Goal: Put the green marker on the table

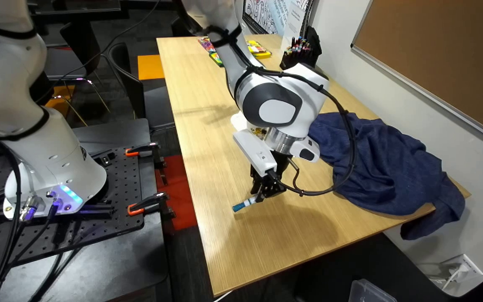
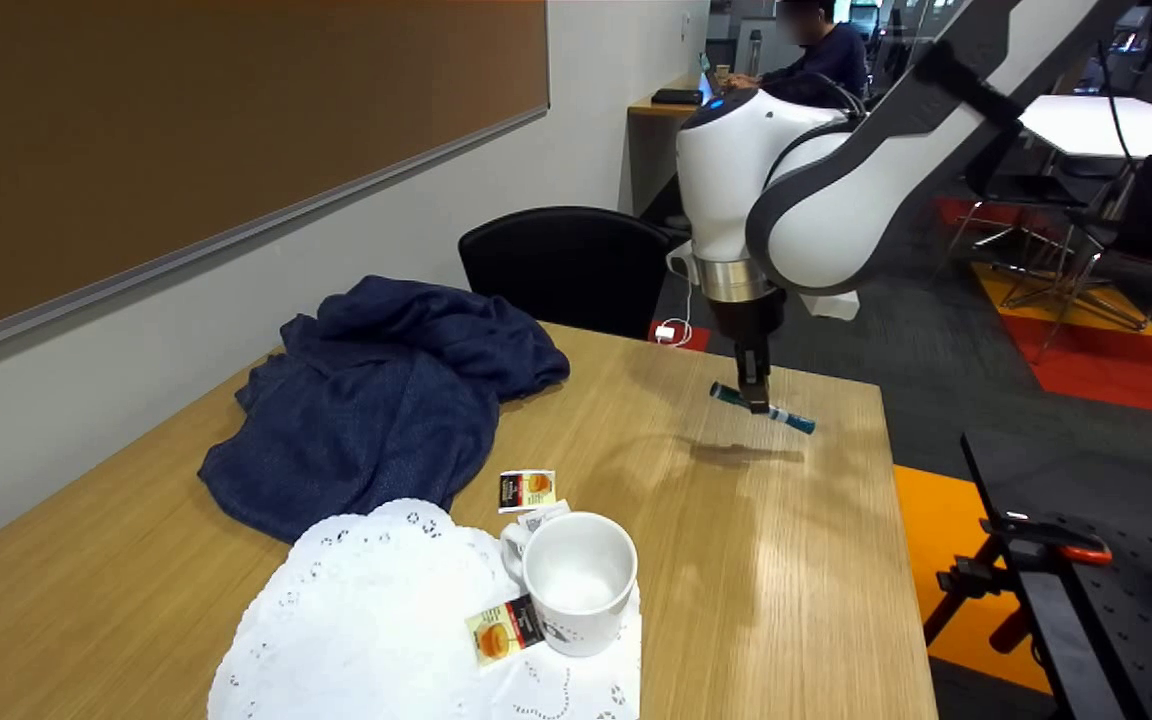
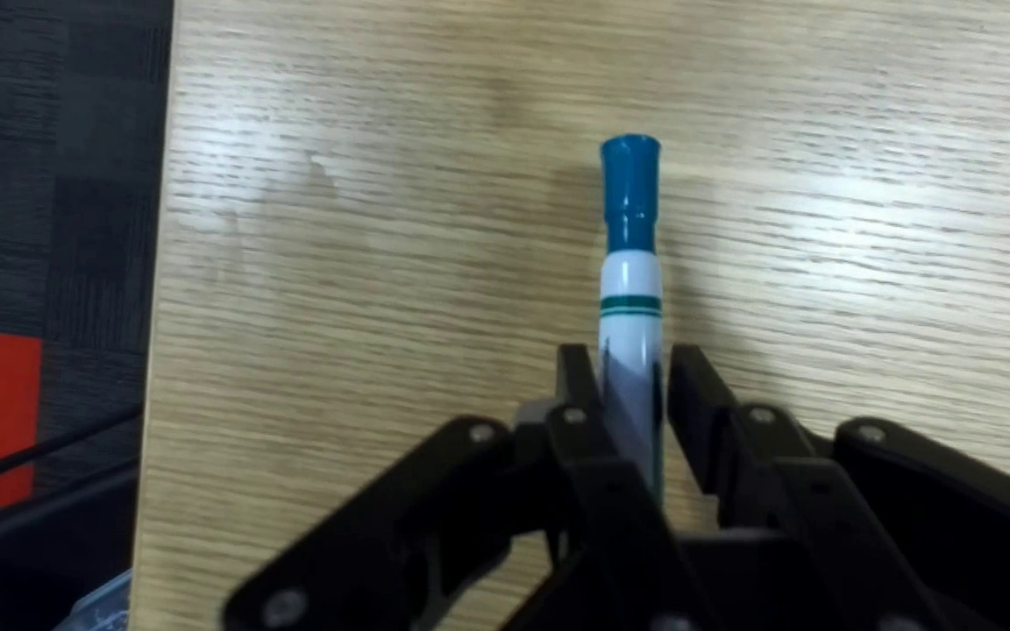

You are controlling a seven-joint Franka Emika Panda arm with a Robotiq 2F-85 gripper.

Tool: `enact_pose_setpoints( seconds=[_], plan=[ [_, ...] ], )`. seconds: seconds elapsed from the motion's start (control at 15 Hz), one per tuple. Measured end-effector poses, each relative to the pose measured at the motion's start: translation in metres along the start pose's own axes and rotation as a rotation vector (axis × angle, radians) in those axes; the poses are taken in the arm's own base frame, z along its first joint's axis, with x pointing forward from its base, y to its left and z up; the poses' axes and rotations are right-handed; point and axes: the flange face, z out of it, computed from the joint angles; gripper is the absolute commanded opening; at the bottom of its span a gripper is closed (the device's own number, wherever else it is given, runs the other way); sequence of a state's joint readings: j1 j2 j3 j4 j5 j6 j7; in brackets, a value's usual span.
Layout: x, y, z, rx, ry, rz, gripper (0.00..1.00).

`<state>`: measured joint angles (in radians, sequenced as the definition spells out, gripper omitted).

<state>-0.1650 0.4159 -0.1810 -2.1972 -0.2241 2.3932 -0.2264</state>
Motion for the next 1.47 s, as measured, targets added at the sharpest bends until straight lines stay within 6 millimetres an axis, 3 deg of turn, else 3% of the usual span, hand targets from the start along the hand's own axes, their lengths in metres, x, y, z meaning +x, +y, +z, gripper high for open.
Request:
enact_pose_setpoints(
  seconds=[0.33, 0.6, 0.87, 1.13, 1.47],
  plan=[
    [0.003, 0.001, -0.003, -0.005, -0.010, -0.004, 0.98],
    [0.003, 0.001, -0.022, -0.012, 0.009, -0.006, 1.00],
    [-0.014, 0.009, -0.086, -0.027, 0.085, 0.013, 1.00],
    [-0.048, 0.009, -0.154, -0.042, 0.205, 0.030, 1.00],
    [-0.088, 0.000, -0.203, -0.052, 0.306, 0.035, 1.00]
  ],
)
